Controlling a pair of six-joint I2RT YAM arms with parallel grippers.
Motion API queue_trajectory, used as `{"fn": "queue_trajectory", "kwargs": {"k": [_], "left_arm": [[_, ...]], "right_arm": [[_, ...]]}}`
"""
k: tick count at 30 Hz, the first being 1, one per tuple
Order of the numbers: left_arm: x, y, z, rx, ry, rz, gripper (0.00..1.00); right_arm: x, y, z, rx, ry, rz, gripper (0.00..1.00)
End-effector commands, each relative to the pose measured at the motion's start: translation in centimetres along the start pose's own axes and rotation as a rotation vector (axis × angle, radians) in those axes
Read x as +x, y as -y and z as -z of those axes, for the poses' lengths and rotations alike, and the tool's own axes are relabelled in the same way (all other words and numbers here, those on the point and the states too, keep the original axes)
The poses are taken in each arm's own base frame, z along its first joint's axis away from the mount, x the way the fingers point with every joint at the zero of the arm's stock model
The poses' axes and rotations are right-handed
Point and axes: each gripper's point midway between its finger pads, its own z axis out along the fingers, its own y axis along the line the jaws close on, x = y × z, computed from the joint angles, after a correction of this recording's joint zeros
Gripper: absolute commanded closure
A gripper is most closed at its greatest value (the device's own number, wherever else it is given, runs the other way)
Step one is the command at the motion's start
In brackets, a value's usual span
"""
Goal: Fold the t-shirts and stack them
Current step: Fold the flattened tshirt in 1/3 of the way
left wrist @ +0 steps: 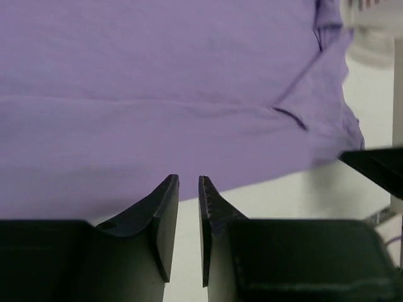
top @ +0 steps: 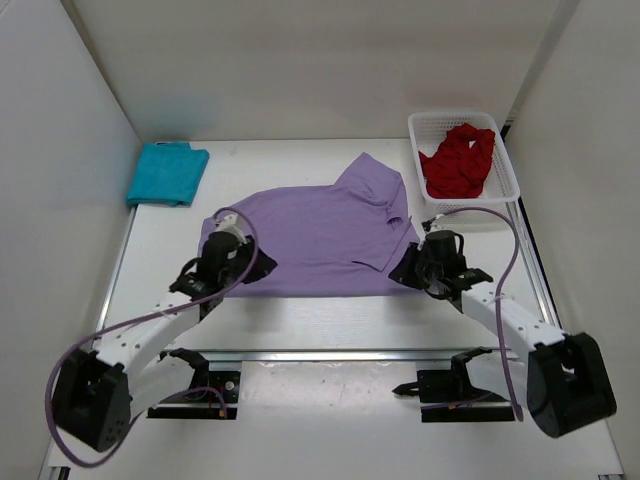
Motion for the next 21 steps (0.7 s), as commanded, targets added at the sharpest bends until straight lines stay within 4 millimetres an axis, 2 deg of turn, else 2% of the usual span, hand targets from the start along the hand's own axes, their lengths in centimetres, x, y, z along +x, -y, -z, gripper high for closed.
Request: {"fn": "queue_trajectory", "kwargs": {"k": [1,3,4,5,7,8,10,13,14,15,16,18,20,21], "left_arm": [[1.7,3.3,-2.0,0.099,0.001,-0.002,0.71],[3.5,5.6,-2.6,0.17,-0.042,-0.026,0.73],[4.1,6.1,-3.0,0.179,-0.062,-0.035,0.72],[4.9,6.8,-3.1,0.194,-0.077,-0.056,0.74],[5.4,8.5,-3.5,0.246,-0.078,-0.073,0.74],[6.3,9.0,-3.5,0.264,-0.105,-0.084,0.74],[6.4,9.9,-4.0,0.289,-0.095,-0.097,0.73],[7.4,10.1,-4.6,0.297,-0.115,-0.103,0.73],[7.6,10.1,-4.7,0.297,-0.122,-0.113,0.74],[7.6,10.0,-4.9,0.296,-0.122,-0.12,0.73],[7.9,9.8,-5.1,0.291,-0.131,-0.131,0.74],[8.4,9.6,-5.2,0.289,-0.14,-0.127,0.74],[8.9,9.4,-5.4,0.293,-0.142,-0.126,0.73],[8.7,9.2,-5.6,0.287,-0.137,-0.122,0.74]], "right_arm": [[-0.5,-0.2,-1.7,-0.01,0.013,0.035,0.86],[-0.4,-0.4,-2.4,-0.016,0.0,0.044,0.77],[-0.1,-0.2,-2.9,-0.013,-0.012,0.05,0.74],[-0.5,-0.8,-3.0,-0.035,-0.006,0.042,0.71],[-0.6,-0.6,-3.7,-0.05,-0.013,0.023,0.7],[-0.9,-1.0,-3.9,-0.066,-0.008,0.022,0.69],[-0.7,-1.0,-4.6,-0.06,-0.028,0.025,0.69],[-1.1,-1.8,-5.0,-0.089,-0.028,0.034,0.7],[-1.3,-2.0,-4.9,-0.093,-0.025,0.044,0.72],[-1.6,-1.6,-4.8,-0.07,-0.021,0.039,0.79],[-2.6,-1.4,-4.4,-0.044,0.011,0.046,0.79],[-5.0,-1.0,-3.8,-0.005,0.089,0.063,0.73],[-8.2,-0.9,-3.6,0.01,0.146,0.077,0.75],[-10.7,-1.3,-3.4,0.006,0.189,0.092,0.82]]}}
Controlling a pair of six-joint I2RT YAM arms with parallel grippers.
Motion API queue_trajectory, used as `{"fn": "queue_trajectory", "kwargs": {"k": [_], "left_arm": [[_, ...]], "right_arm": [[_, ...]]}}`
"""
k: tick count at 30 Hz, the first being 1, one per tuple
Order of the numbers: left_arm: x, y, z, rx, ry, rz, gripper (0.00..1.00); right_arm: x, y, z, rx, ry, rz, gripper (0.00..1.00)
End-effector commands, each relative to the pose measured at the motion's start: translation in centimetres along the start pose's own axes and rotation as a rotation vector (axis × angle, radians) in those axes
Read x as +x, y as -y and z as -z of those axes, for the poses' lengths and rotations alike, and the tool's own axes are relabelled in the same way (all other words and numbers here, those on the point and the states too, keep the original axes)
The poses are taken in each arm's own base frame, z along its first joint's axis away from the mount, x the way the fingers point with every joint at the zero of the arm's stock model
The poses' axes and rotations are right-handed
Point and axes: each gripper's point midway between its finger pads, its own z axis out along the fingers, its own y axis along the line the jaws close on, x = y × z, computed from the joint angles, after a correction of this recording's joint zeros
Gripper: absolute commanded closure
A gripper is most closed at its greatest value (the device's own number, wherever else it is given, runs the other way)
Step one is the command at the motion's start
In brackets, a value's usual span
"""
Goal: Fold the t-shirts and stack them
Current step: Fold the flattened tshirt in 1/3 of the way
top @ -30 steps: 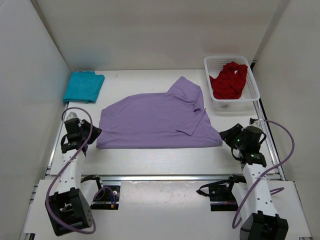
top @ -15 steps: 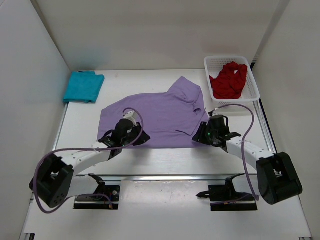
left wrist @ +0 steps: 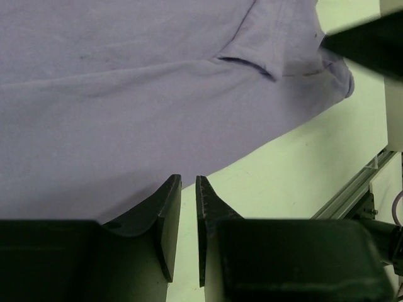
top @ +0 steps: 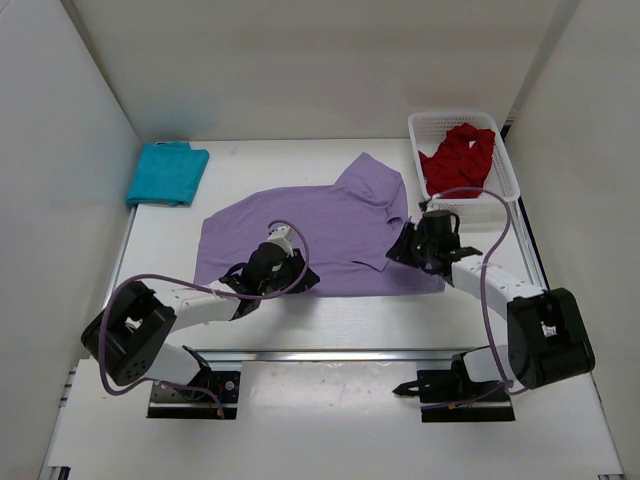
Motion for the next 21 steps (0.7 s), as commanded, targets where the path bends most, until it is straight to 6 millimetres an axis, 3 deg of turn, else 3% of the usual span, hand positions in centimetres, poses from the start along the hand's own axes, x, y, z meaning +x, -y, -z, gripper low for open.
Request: {"fn": "queue_trajectory", "kwargs": {"k": [1,3,4,5,6,7,9,10,12,14,21], "left_arm": [[-1.1,1.6,-0.3,0.062,0.038,-0.016,0.73],[-0.6,1.3,-0.2,0.067,0.018,-0.019,0.74],[-0.9,1.0,-0.2,0.064,0.025,-0.006,0.73],[-0.9,0.3,0.0,0.05,0.029,-0.001,0.73],[-1.4,0.4,0.3,0.056,0.042,0.003,0.73],[-1.4,-0.4,0.5,0.042,0.042,0.016,0.73],[-1.2,-1.7,1.1,0.028,0.041,0.035,0.73],[-1.9,-2.7,1.3,0.008,0.061,0.061,0.73],[-2.1,-3.6,1.6,0.003,0.058,0.083,0.73],[-2.2,-5.1,2.0,-0.018,0.058,0.124,0.73],[-2.5,-6.3,2.5,-0.014,0.082,0.173,0.74]], "right_arm": [[-7.6,0.2,0.2,0.043,0.156,0.048,0.88],[-11.5,-0.1,-0.5,0.064,0.192,0.102,0.9],[-10.8,1.1,-1.7,0.102,0.136,0.096,0.89],[-12.2,1.1,-2.3,0.116,0.134,0.12,0.87],[-14.1,0.4,-2.4,0.119,0.163,0.164,0.81],[-14.0,0.6,-3.2,0.131,0.138,0.172,0.7],[-15.4,0.1,-4.3,0.133,0.118,0.233,0.62],[-15.0,1.0,-5.1,0.156,0.084,0.235,0.58],[-15.4,0.6,-5.8,0.153,0.059,0.264,0.57],[-14.8,1.6,-7.0,0.187,0.015,0.277,0.58],[-14.3,2.8,-8.7,0.236,-0.011,0.309,0.59]]}}
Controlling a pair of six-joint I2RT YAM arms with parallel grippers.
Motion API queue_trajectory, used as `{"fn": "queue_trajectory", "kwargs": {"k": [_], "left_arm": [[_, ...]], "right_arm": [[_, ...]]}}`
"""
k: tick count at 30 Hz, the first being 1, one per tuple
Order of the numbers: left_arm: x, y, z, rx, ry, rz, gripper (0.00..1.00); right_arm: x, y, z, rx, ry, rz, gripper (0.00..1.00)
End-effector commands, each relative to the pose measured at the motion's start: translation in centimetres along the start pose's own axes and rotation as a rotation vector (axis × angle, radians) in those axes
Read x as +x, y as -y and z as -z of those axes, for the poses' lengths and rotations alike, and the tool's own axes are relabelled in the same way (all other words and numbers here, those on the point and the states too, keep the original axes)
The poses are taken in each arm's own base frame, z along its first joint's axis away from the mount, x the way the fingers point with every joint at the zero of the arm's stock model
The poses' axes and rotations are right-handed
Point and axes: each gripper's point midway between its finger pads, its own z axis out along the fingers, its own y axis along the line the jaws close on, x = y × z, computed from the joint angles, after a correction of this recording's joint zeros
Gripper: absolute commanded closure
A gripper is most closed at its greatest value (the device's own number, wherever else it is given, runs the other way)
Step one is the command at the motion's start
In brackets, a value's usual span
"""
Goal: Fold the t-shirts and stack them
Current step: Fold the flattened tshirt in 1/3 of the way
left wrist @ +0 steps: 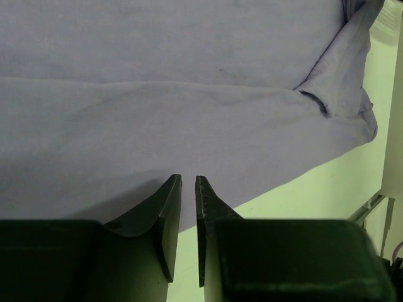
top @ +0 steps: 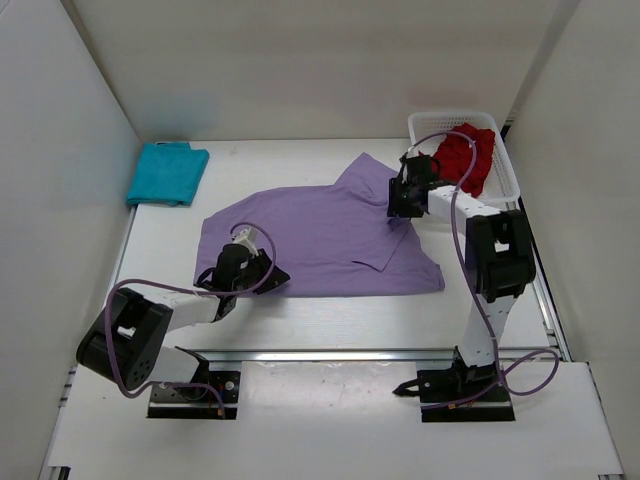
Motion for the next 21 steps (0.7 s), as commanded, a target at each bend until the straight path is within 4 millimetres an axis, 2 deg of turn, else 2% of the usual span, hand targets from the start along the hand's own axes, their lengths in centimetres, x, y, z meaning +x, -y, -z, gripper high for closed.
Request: {"fn": "queue_trajectory", "kwargs": {"k": [1,4,7,8,10,12,13,14,17,21], "left_arm": [[-0.7,1.6,0.5,0.076,0.024,0.002,0.75],[0.0,1.6,0.3,0.073,0.007,0.001,0.75],[0.1,1.5,0.3,0.071,0.005,0.003,0.75],[0.0,1.2,0.4,0.062,0.011,0.004,0.75],[-0.4,0.0,0.7,0.036,0.024,0.03,0.77],[-0.3,-1.6,1.4,0.025,0.028,0.083,0.78],[-1.0,-2.4,1.7,0.016,0.049,0.115,0.78],[-0.5,-2.9,2.0,0.018,0.036,0.134,0.78],[-1.4,-5.0,3.0,-0.021,0.095,0.208,0.79],[-1.7,-5.1,3.5,-0.038,0.127,0.194,0.78]], "right_arm": [[-2.2,-0.4,0.2,0.007,0.043,0.055,0.59],[-1.3,-0.5,-0.7,0.022,0.008,0.06,0.61],[-2.0,0.6,-0.8,0.111,0.039,0.052,0.74],[-2.0,0.4,-0.7,0.119,0.039,0.053,0.79],[-2.1,1.8,-0.6,0.211,0.044,0.032,0.91],[-2.7,2.7,0.1,0.276,0.068,0.01,0.98],[-3.1,3.3,0.4,0.319,0.085,0.009,1.0],[-3.0,3.8,0.6,0.339,0.089,0.001,1.0],[-3.8,6.0,2.1,0.462,0.134,-0.035,1.0],[-4.2,8.0,2.7,0.561,0.163,-0.019,0.98]]}}
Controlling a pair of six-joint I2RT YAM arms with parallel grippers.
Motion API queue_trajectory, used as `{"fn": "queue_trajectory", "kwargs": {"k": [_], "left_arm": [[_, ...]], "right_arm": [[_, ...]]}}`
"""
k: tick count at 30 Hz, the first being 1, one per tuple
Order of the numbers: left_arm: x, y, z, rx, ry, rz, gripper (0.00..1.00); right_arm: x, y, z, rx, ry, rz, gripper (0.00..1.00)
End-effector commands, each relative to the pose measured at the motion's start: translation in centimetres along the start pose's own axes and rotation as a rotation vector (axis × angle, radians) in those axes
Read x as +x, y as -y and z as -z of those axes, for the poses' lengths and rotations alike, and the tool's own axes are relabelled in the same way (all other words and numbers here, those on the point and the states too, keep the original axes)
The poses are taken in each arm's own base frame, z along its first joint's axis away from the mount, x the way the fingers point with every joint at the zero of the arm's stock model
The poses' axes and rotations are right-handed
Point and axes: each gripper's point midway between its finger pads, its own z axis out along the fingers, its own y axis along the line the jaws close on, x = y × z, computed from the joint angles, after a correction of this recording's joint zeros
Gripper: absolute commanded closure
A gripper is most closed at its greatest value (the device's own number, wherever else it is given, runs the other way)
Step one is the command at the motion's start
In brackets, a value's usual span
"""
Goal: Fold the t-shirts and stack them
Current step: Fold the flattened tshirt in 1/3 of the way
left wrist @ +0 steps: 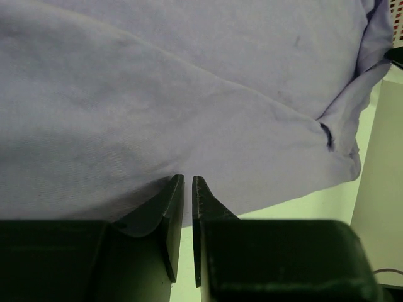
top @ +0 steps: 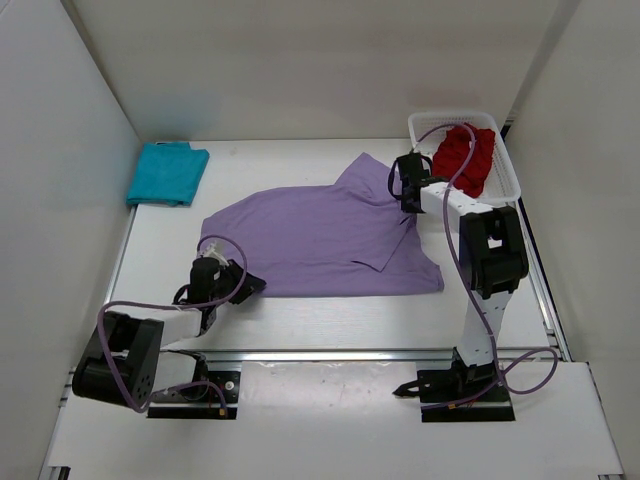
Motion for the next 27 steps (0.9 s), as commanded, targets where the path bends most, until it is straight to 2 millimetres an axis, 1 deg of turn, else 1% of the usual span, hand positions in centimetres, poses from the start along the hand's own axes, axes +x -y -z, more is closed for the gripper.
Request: {"fn": "queue_trajectory", "kwargs": {"k": [1,3,4,5,6,7,8,9,10,12,13,14,15,16,17,18,19,21,22,23,24,25,26,27], "left_arm": [[-0.8,0.9,0.5,0.032,0.037,-0.008,0.78],[-1.2,0.8,0.6,0.031,0.05,-0.002,0.79],[-1.3,0.7,0.7,0.028,0.057,0.0,0.79],[-0.9,0.6,0.7,0.027,0.042,0.002,0.79],[-1.3,0.6,0.7,0.027,0.059,0.002,0.79],[-1.3,0.9,0.8,0.032,0.061,0.001,0.79],[-1.3,0.7,0.8,0.028,0.061,0.0,0.79],[-1.5,0.8,0.9,0.032,0.066,0.0,0.79],[-1.5,0.9,0.9,0.033,0.067,0.0,0.79],[-1.9,1.1,1.1,0.039,0.083,-0.006,0.79],[-1.8,1.1,1.1,0.034,0.083,-0.004,0.8],[-1.7,1.5,1.1,0.042,0.084,-0.018,0.8],[-1.8,1.8,1.1,0.043,0.093,-0.029,0.79],[-1.6,2.3,0.9,0.045,0.085,-0.05,0.79],[-1.5,3.2,0.7,0.061,0.077,-0.067,0.78],[-1.3,3.5,0.5,0.063,0.066,-0.079,0.78],[-1.1,3.6,0.2,0.063,0.056,-0.075,0.79],[-1.2,4.6,-0.3,0.087,0.047,-0.068,0.79],[-1.6,5.0,-0.6,0.095,0.046,-0.062,0.79],[-2.0,5.2,-0.8,0.099,0.053,-0.064,0.78],[-2.3,5.6,-1.1,0.106,0.048,-0.057,0.79],[-2.2,5.7,-1.5,0.104,0.035,-0.05,0.78],[-2.8,6.3,-1.6,0.117,0.041,-0.049,0.78],[-3.3,6.0,-1.9,0.104,0.05,-0.038,0.79]], "right_arm": [[-3.5,3.2,1.0,0.145,0.111,-0.05,0.98],[-3.2,3.6,0.7,0.162,0.089,-0.04,0.96],[-3.4,3.6,0.5,0.166,0.091,-0.044,0.95],[-3.1,3.8,0.5,0.183,0.087,-0.039,0.92],[-3.4,3.6,1.1,0.181,0.105,-0.04,0.85],[-3.9,3.3,1.5,0.173,0.135,-0.047,0.83],[-3.8,3.0,1.9,0.163,0.141,-0.033,0.77],[-4.0,3.2,2.2,0.171,0.152,-0.037,0.74],[-4.9,2.9,2.9,0.168,0.178,-0.037,0.74],[-5.8,2.8,3.8,0.164,0.203,-0.037,0.74],[-6.3,2.7,4.3,0.13,0.212,-0.044,0.75],[-6.8,1.7,4.6,0.068,0.238,-0.047,0.76],[-6.6,1.0,4.7,0.033,0.242,-0.029,0.78],[-6.8,-0.1,5.1,-0.032,0.252,-0.031,0.77],[-6.8,-0.8,4.7,-0.06,0.236,-0.022,0.77],[-6.6,-1.7,4.1,-0.101,0.209,-0.027,0.8],[-6.4,-2.5,3.9,-0.137,0.183,-0.008,0.85],[-5.1,-4.2,2.5,-0.186,0.133,0.019,0.92],[-5.1,-4.8,2.5,-0.213,0.131,0.022,0.95],[-3.9,-5.2,1.5,-0.22,0.089,0.027,0.98],[-3.3,-5.5,0.7,-0.22,0.068,0.037,1.0],[-3.4,-5.2,0.5,-0.208,0.06,0.013,1.0],[-2.5,-4.8,-0.4,-0.199,0.031,0.022,1.0],[-2.1,-4.2,-1.1,-0.184,0.013,0.003,1.0]]}}
